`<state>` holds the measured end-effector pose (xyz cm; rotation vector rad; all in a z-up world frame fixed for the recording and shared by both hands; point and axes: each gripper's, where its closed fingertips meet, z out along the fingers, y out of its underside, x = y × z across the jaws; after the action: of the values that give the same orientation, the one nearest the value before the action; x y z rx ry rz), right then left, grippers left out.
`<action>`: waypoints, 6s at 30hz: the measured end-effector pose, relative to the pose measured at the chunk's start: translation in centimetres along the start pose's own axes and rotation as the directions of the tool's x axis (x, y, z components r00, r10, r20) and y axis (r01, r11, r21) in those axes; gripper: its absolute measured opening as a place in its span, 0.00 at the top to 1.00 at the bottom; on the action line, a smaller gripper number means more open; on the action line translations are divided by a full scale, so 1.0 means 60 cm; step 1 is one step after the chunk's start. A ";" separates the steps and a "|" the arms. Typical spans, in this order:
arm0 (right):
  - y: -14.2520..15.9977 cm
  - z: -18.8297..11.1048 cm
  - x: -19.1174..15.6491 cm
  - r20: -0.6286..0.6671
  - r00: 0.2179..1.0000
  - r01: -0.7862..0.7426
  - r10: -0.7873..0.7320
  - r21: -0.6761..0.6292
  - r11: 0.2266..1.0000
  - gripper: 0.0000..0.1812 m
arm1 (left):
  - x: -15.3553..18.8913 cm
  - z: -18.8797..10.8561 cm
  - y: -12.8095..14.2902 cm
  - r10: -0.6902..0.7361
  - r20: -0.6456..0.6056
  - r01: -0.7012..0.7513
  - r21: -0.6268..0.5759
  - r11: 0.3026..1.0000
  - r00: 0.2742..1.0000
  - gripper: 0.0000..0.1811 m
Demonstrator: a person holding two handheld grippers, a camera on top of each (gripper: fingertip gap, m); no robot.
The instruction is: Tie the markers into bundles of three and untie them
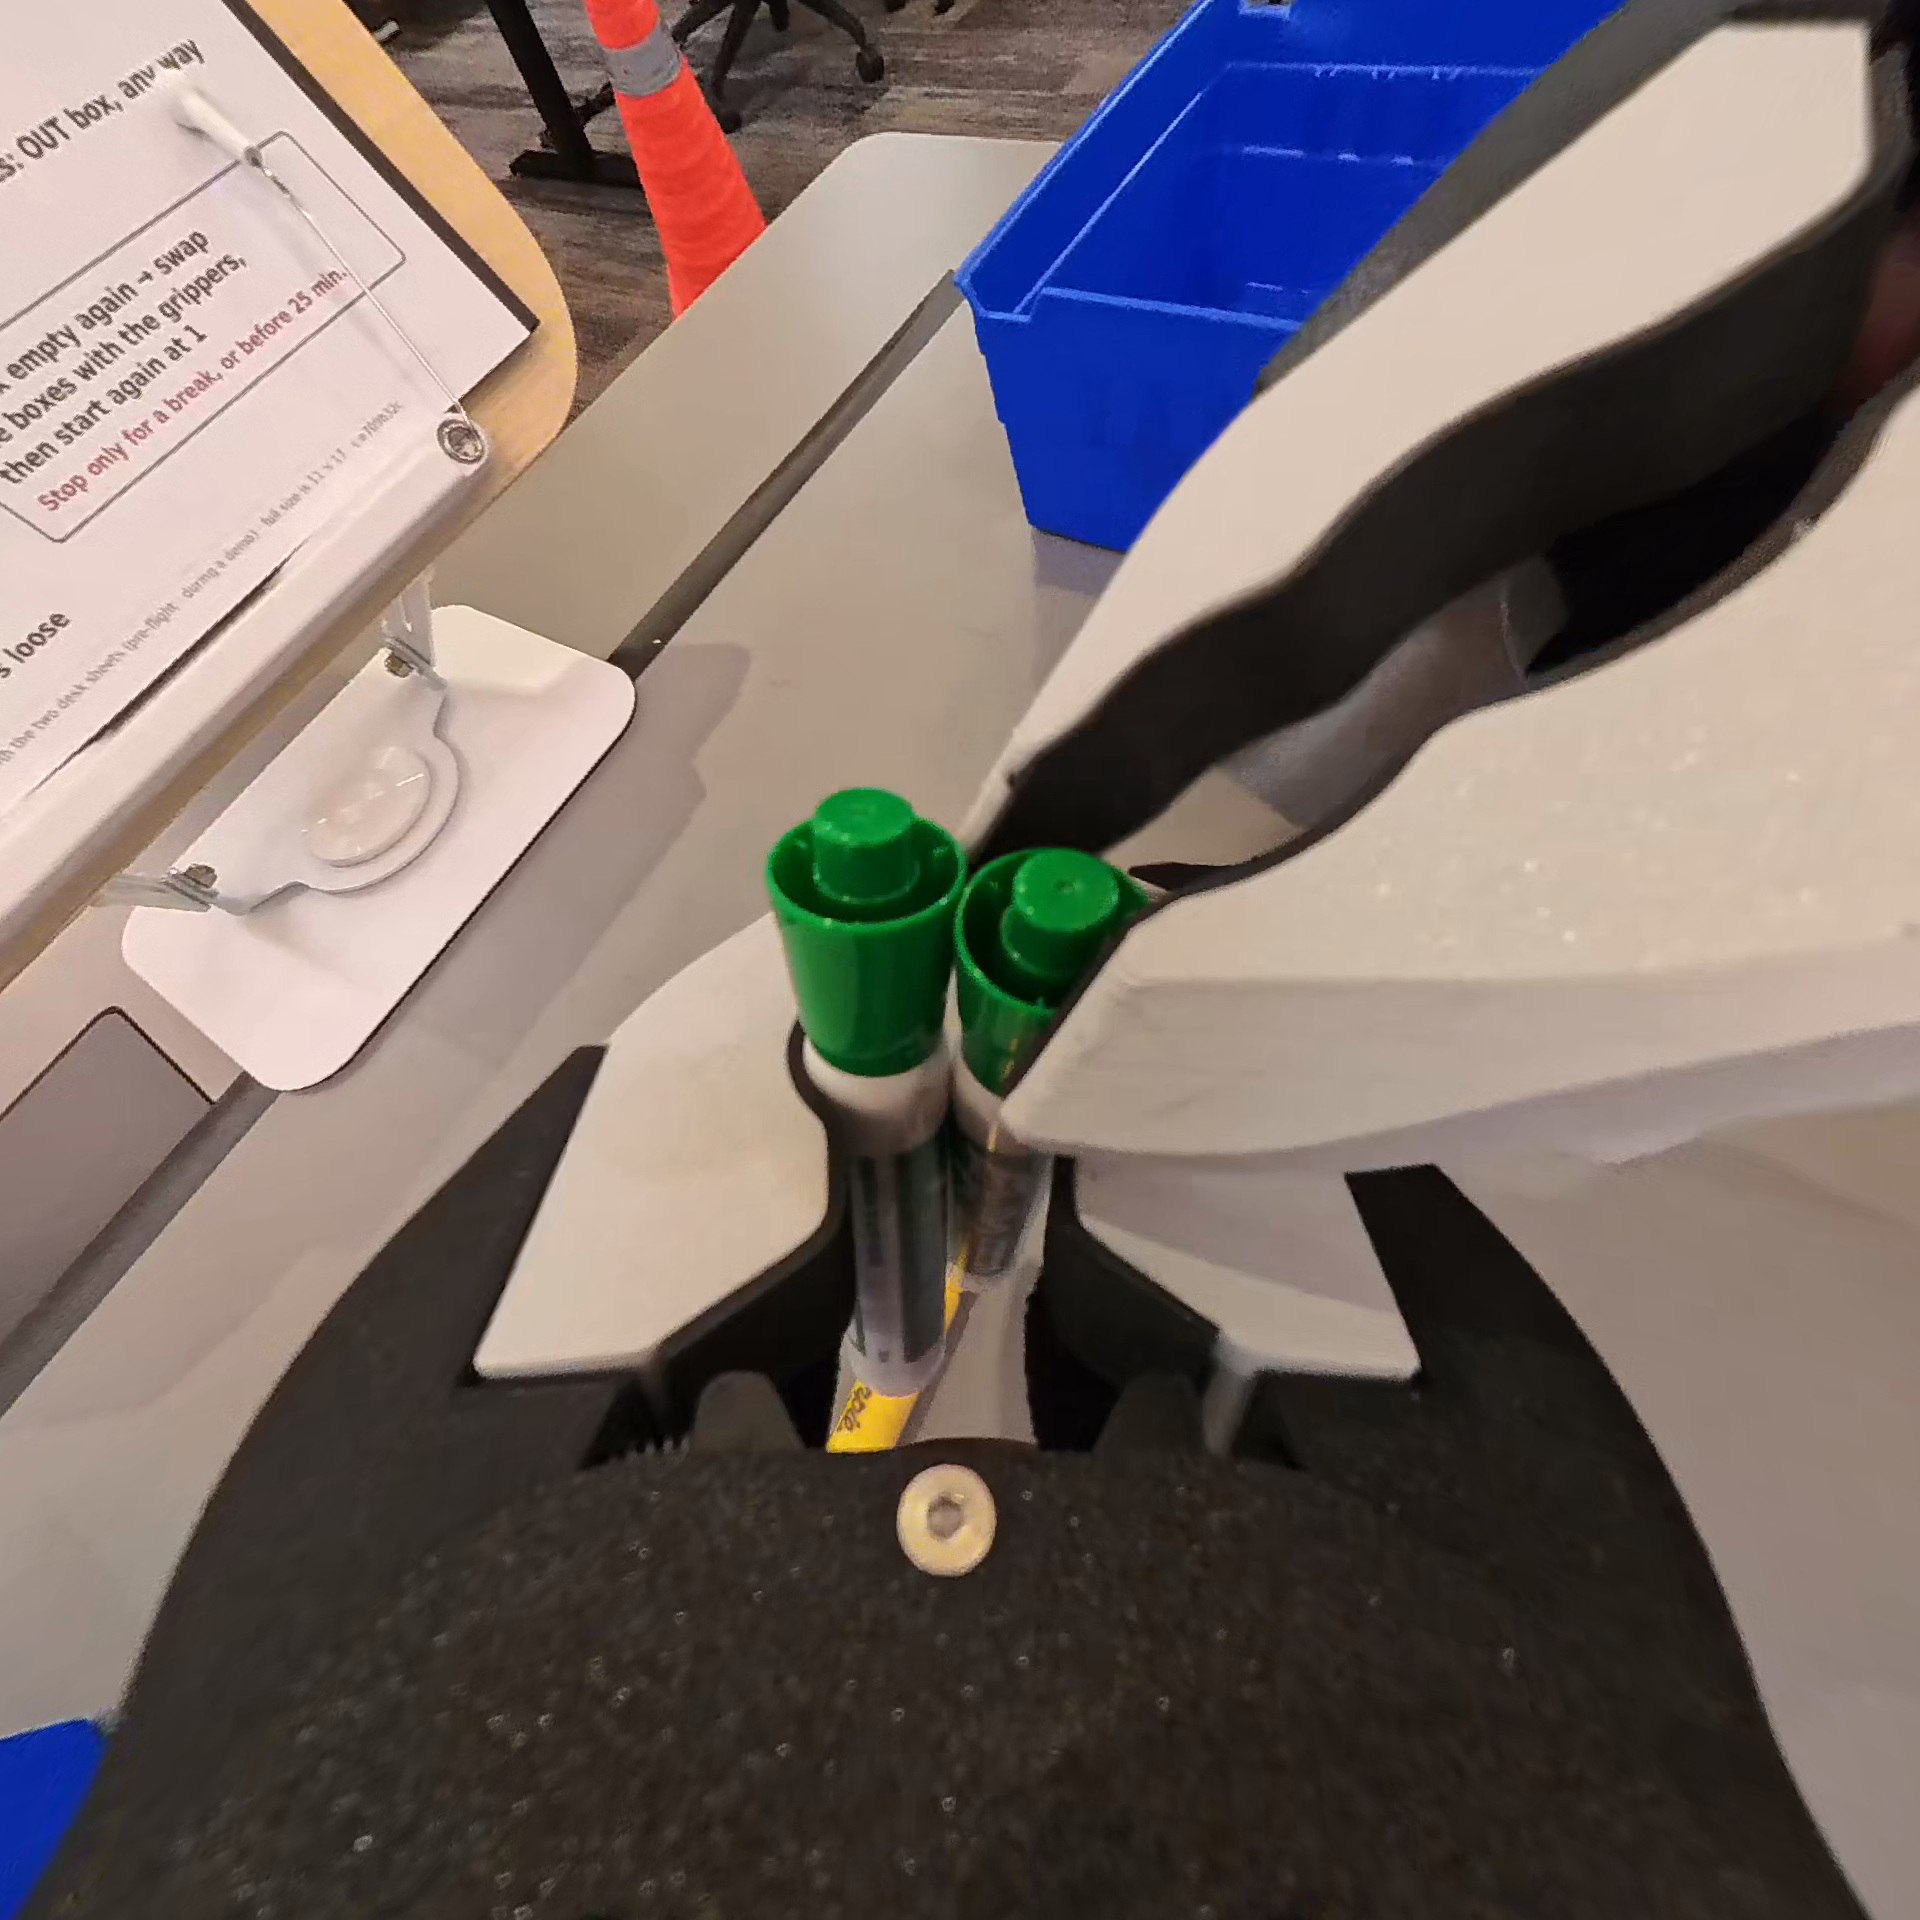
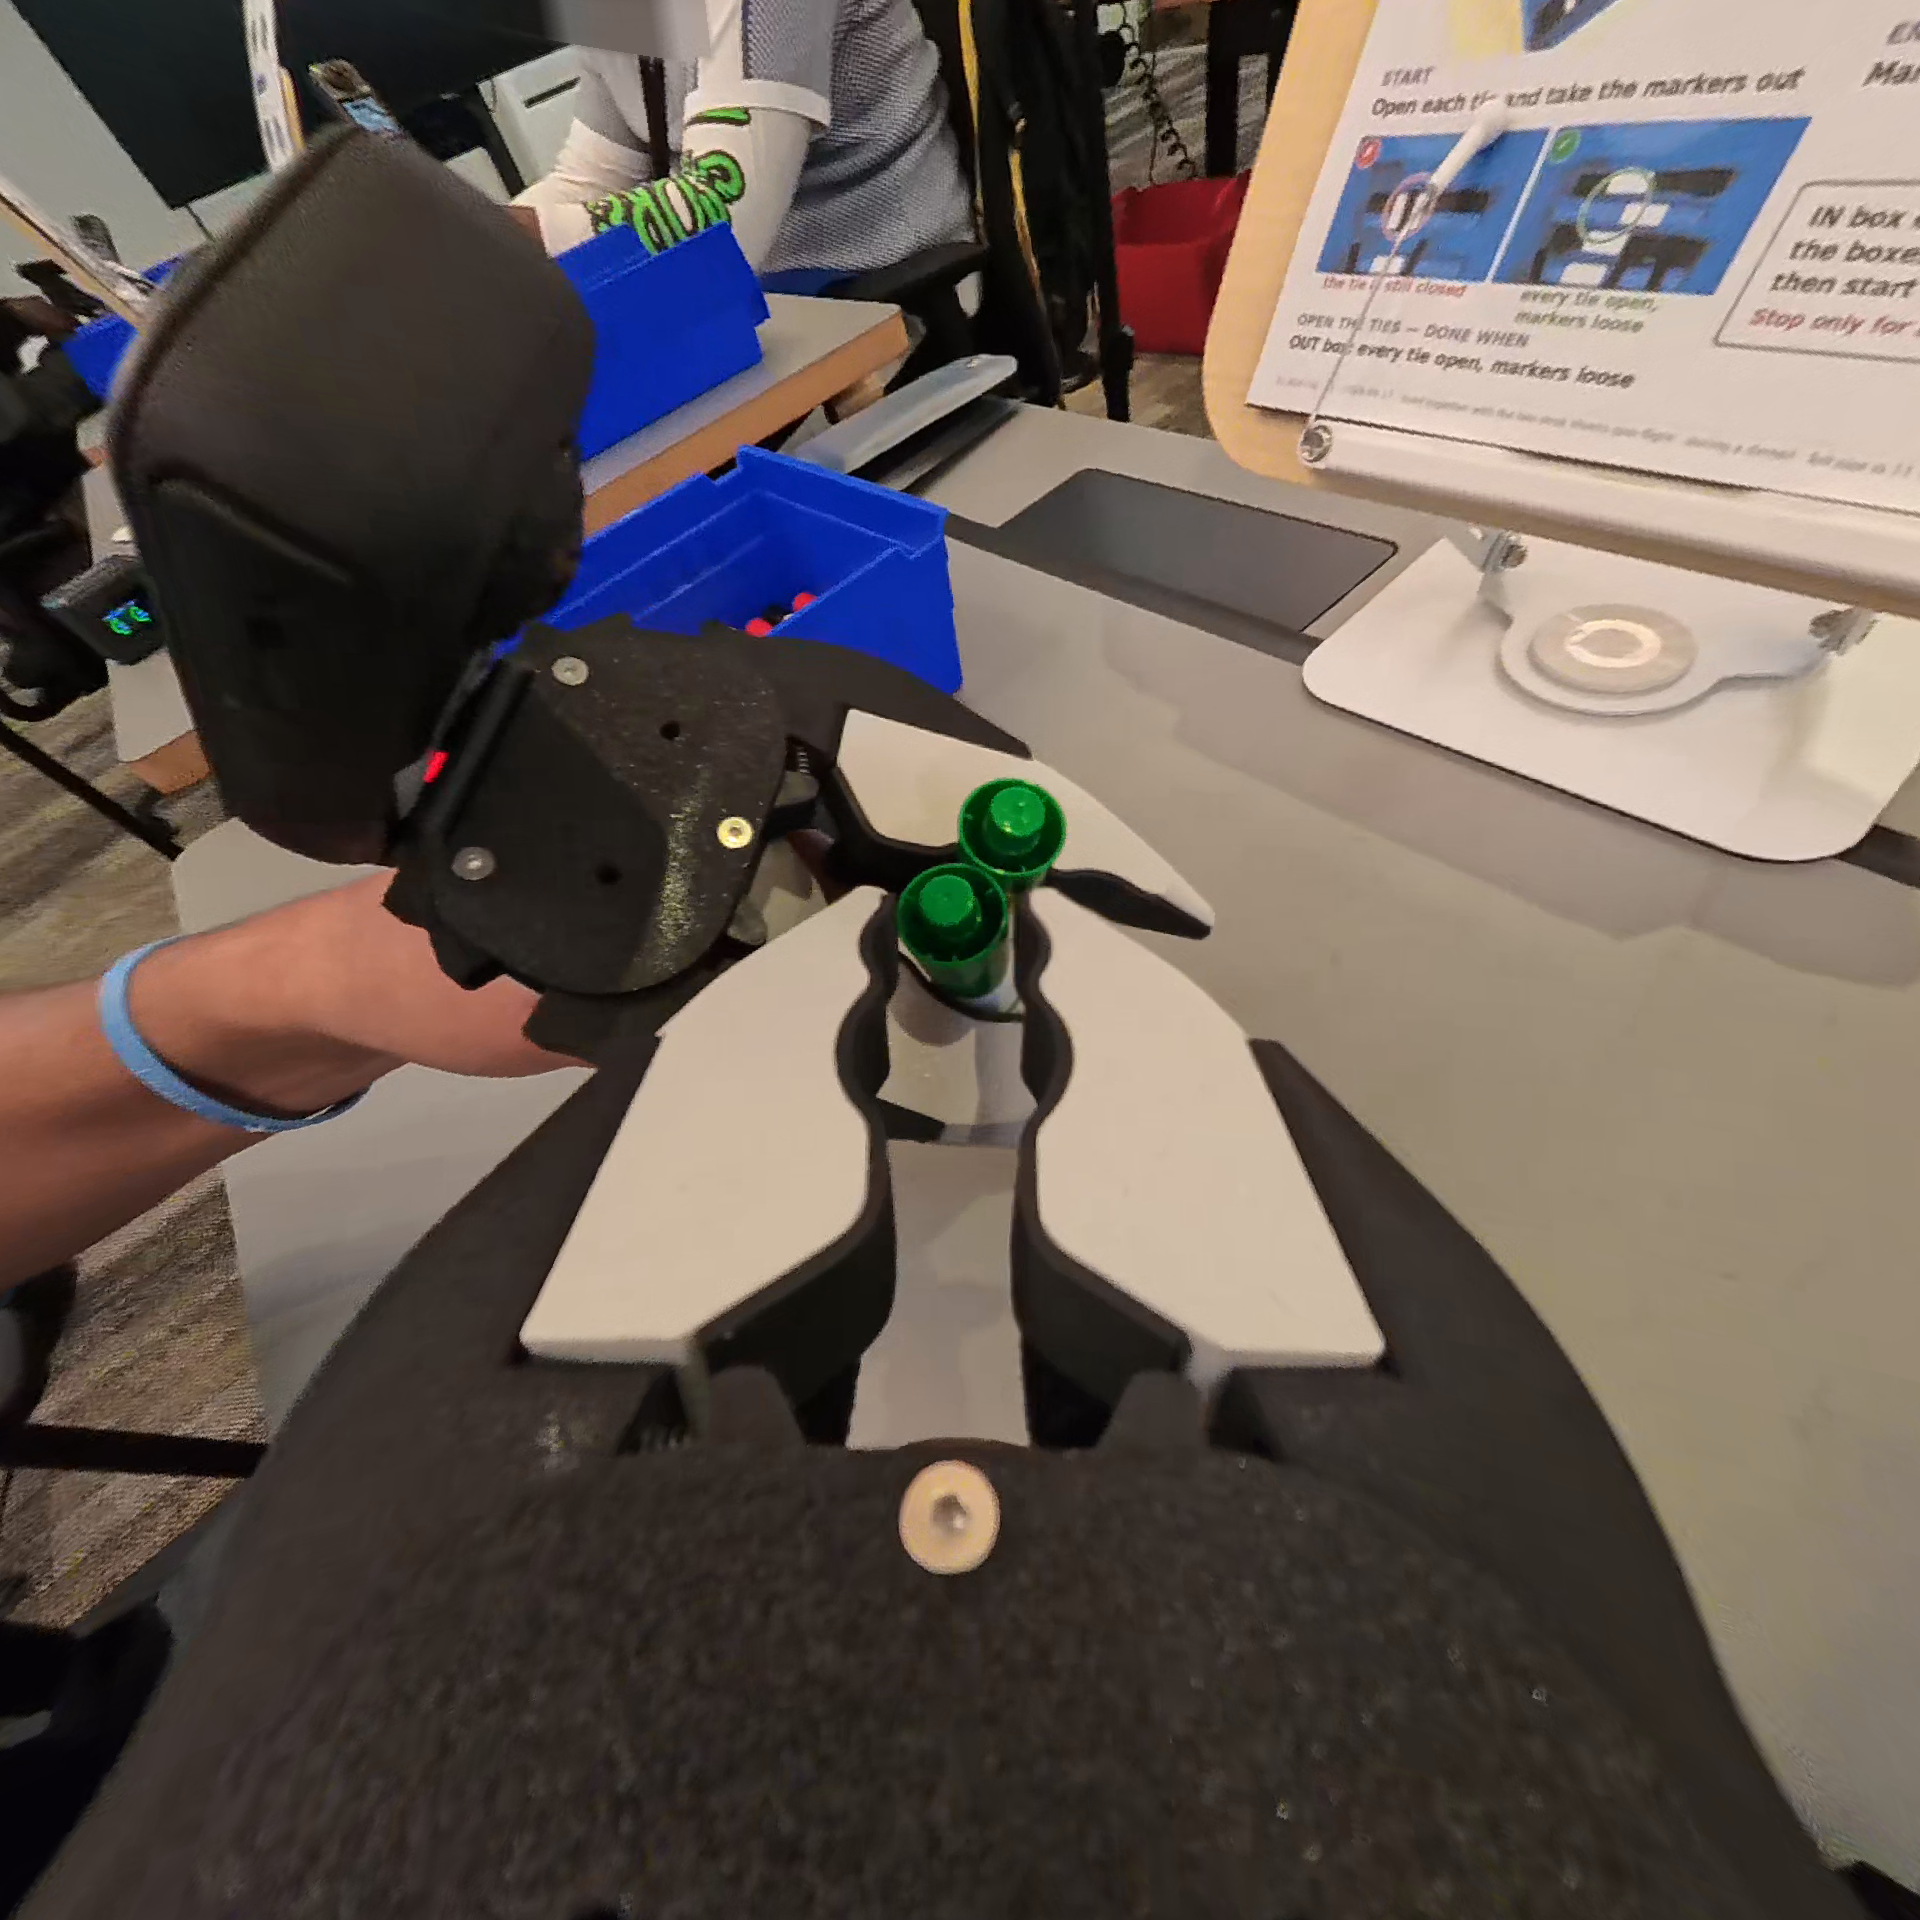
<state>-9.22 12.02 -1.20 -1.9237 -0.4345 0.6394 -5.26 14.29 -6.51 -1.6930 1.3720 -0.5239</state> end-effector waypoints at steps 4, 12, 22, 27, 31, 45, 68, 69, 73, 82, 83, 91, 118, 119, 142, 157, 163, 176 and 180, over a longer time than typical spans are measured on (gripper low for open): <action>-0.001 -0.001 -0.001 0.007 1.000 -0.016 0.016 0.010 1.000 0.89 | 0.000 -0.001 0.000 0.001 -0.001 -0.001 0.000 1.000 1.000 0.78; -0.001 0.000 -0.002 0.080 0.991 -0.109 0.106 0.028 0.994 0.89 | 0.002 -0.006 0.002 -0.005 -0.010 0.005 0.007 1.000 1.000 0.78; 0.004 0.018 -0.005 0.056 0.995 -0.082 0.082 -0.006 0.997 0.77 | 0.011 -0.006 0.009 0.026 -0.015 -0.026 -0.007 1.000 1.000 0.78; 0.002 0.017 -0.004 0.057 0.994 -0.092 0.093 -0.011 0.996 0.84 | 0.014 -0.011 0.008 0.025 -0.020 -0.025 -0.004 1.000 0.999 0.79; 0.004 0.017 -0.002 0.040 0.995 -0.096 0.096 -0.020 0.995 0.89 | 0.011 -0.011 0.011 0.041 0.000 -0.041 -0.015 0.999 0.999 0.78; -0.012 -0.032 0.028 0.134 0.967 -0.231 0.216 0.107 0.967 0.81 | -0.006 -0.016 0.038 0.048 -0.004 -0.048 -0.075 0.996 0.999 0.79; 0.199 0.103 0.058 0.219 0.866 0.500 -0.450 -0.369 0.783 0.74 | -0.066 -0.148 0.128 0.051 -0.190 -0.108 -0.300 0.948 0.981 0.79; 0.202 0.111 0.058 0.264 0.840 0.542 -0.474 -0.373 0.753 0.74 | -0.062 -0.154 0.135 0.066 -0.207 -0.132 -0.319 0.939 0.976 0.79; 0.215 0.134 0.063 0.395 0.805 0.586 -0.443 -0.410 0.699 0.78 | -0.045 -0.175 0.158 0.099 -0.295 -0.210 -0.372 0.904 0.950 0.79; 0.237 0.151 0.078 0.461 0.792 0.594 -0.401 -0.427 0.682 0.77 | -0.037 -0.177 0.198 0.087 -0.413 -0.284 -0.442 0.851 0.906 0.80; 0.240 0.153 0.081 0.460 0.796 0.587 -0.392 -0.433 0.684 0.77 | -0.036 -0.174 0.202 0.088 -0.426 -0.296 -0.452 0.841 0.900 0.80; 0.253 0.154 0.081 0.464 0.780 0.615 -0.419 -0.449 0.648 0.90 | -0.035 -0.140 0.214 0.102 -0.503 -0.377 -0.484 0.790 0.858 0.80; 0.142 -0.046 0.108 0.168 0.866 0.500 -0.471 -0.304 0.811 0.90 | -0.032 -0.025 0.251 0.098 -0.621 -0.541 -0.581 0.608 0.778 0.93; 0.135 -0.052 0.106 0.160 0.868 0.496 -0.470 -0.288 0.819 0.90 | -0.029 -0.025 0.249 0.098 -0.625 -0.544 -0.579 0.607 0.775 0.92; 0.142 -0.042 0.068 0.164 0.907 0.417 -0.387 -0.233 0.879 0.90 | 0.026 -0.034 0.278 0.025 -0.658 -0.536 -0.589 0.605 0.752 0.93; 0.158 -0.065 0.122 -0.067 0.943 0.305 -0.327 -0.229 0.924 0.90 | -0.009 -0.029 0.223 -0.116 -0.441 -0.135 -0.498 0.856 0.890 0.75; 0.171 -0.035 0.139 -0.085 0.954 0.252 -0.288 -0.298 0.921 0.90 | -0.025 -0.063 0.235 -0.098 -0.320 -0.056 -0.440 0.896 0.942 0.70; 0.259 0.072 0.184 -0.151 0.968 0.096 -0.199 -0.511 0.854 0.83 | -0.042 -0.070 0.273 0.045 -0.225 -0.177 -0.611 0.771 0.973 0.56; 0.240 0.042 0.170 -0.162 0.974 0.077 -0.160 -0.428 0.901 0.76 | -0.033 -0.064 0.284 -0.014 -0.247 -0.151 -0.635 0.758 0.969 0.57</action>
<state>-2.39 13.52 -17.62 -2.3204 -0.5974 0.2849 -18.44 14.51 -18.14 -2.1662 1.9446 -0.2050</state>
